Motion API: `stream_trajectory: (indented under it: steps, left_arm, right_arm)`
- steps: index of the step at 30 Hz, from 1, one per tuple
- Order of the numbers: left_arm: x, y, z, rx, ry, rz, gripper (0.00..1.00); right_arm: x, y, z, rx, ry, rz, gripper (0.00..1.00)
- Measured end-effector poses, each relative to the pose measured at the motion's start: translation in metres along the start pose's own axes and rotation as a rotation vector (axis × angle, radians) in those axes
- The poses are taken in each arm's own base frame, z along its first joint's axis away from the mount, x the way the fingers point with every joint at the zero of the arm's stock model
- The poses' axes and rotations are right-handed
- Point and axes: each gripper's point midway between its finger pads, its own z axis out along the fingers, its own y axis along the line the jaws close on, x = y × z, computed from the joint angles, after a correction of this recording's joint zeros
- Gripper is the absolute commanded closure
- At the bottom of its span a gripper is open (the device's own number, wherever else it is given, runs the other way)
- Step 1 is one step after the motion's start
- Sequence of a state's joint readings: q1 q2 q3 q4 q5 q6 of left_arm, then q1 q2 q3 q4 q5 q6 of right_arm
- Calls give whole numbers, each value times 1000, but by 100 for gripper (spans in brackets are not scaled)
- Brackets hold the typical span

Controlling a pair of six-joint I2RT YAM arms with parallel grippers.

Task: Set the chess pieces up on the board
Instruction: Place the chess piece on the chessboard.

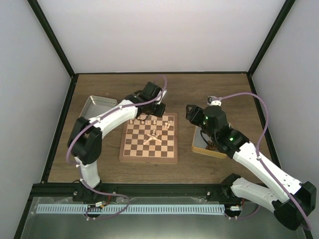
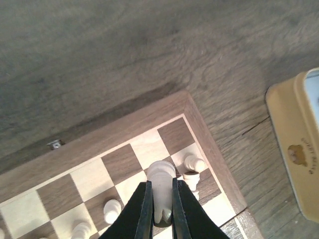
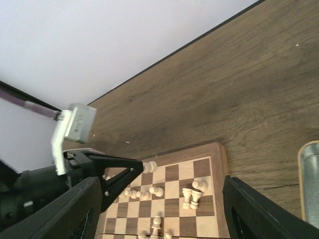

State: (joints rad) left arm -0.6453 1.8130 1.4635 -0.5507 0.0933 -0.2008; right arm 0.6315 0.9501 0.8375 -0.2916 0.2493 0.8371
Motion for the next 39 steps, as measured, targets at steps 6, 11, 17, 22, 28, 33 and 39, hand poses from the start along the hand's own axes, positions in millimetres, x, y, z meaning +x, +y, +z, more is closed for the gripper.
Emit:
stream_trajectory:
  steps: [6, 11, 17, 22, 28, 33, 39]
  left_arm:
    - [22, -5, 36, -40, 126, 34, 96]
    - [35, -3, 53, -67, 185, 44, 96]
    - [31, 1, 62, -92, 193, 48, 95]
    - [29, 4, 65, -112, 205, 53, 93]
    - [37, 9, 70, -138, 241, 58, 91]
    - [34, 9, 74, -140, 243, 60, 90]
    - [32, 9, 76, -143, 245, 64, 85]
  right_arm:
    - [5, -8, 1, 28, 8, -17, 31]
    - [8, -12, 1, 36, 15, -20, 31]
    - [9, -11, 1, 33, 18, -19, 31]
    - [12, -13, 3, 32, 26, -21, 31]
    - [18, -16, 6, 39, 47, -25, 31]
    - [19, -15, 6, 35, 52, -24, 31]
    - [19, -15, 6, 34, 54, -24, 31]
